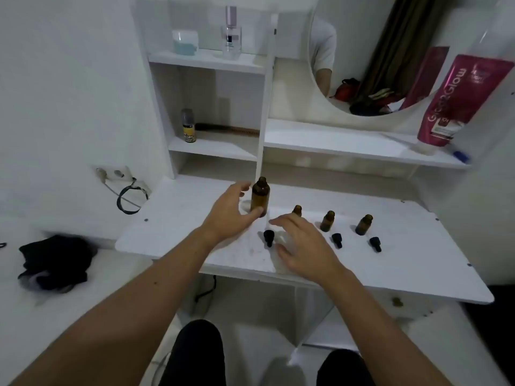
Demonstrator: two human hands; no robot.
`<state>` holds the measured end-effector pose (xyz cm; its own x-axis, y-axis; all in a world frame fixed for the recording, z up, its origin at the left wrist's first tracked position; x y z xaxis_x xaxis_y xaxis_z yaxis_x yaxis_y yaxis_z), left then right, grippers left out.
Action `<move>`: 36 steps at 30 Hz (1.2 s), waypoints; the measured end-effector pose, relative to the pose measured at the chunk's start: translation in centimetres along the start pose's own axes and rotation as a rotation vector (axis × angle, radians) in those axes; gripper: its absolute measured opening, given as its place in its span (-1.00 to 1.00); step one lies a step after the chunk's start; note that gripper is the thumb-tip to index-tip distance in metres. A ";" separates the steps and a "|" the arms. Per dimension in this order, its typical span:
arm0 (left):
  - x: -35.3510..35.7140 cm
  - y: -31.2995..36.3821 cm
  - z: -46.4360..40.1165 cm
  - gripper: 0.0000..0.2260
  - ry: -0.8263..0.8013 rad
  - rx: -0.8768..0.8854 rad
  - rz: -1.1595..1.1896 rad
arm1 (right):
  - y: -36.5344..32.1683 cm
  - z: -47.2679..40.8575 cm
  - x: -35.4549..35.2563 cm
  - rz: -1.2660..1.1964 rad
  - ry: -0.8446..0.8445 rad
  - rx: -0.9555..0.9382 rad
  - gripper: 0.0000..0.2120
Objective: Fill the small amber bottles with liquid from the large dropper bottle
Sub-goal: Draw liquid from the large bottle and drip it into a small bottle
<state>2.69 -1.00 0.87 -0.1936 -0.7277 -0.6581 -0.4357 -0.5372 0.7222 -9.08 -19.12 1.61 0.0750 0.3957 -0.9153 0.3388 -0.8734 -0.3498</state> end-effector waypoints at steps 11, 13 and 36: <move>2.2 -0.7 -1.1 -0.55 0.015 -0.038 0.173 | 1.1 -1.9 1.9 0.039 -0.033 -0.118 -0.77; 2.3 -1.2 -1.0 -0.55 0.032 -0.028 0.178 | 1.1 -2.0 1.1 0.002 0.022 -0.124 -0.77; 2.9 -3.0 -1.7 -0.55 0.026 -0.048 0.148 | -0.9 -8.0 -8.6 -0.727 0.447 -0.007 -0.80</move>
<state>4.94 -2.17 -2.85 -0.2297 -0.8108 -0.5384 -0.3615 -0.4425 0.8206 -2.48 -19.47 11.36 0.1989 0.9335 -0.2985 0.4516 -0.3576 -0.8174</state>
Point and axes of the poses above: each hand's wrist, its own z-axis away from the middle knuckle, its own x-axis out of the palm, y = z × x, the point moved 3 cm from there along -z, towards the middle knuckle, and after that the axes turned 7 degrees about -y, right-handed, at the moved point
